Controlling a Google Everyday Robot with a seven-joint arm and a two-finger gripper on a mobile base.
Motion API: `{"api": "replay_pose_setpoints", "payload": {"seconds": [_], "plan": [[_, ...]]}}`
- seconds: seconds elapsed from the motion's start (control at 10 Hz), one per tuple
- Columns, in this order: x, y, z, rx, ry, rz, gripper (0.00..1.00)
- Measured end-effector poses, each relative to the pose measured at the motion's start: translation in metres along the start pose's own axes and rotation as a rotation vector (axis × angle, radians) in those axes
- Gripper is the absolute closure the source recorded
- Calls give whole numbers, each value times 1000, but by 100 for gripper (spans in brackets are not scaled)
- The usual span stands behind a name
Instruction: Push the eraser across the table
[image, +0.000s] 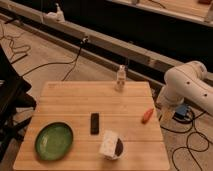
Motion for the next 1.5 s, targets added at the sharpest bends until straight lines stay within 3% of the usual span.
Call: {"api": "replay_pose_setpoints", "payload": {"seconds": [1.3, 1.5], "plan": [[0, 0, 0, 0, 0, 0, 35], [0, 0, 0, 0, 0, 0, 45]]}}
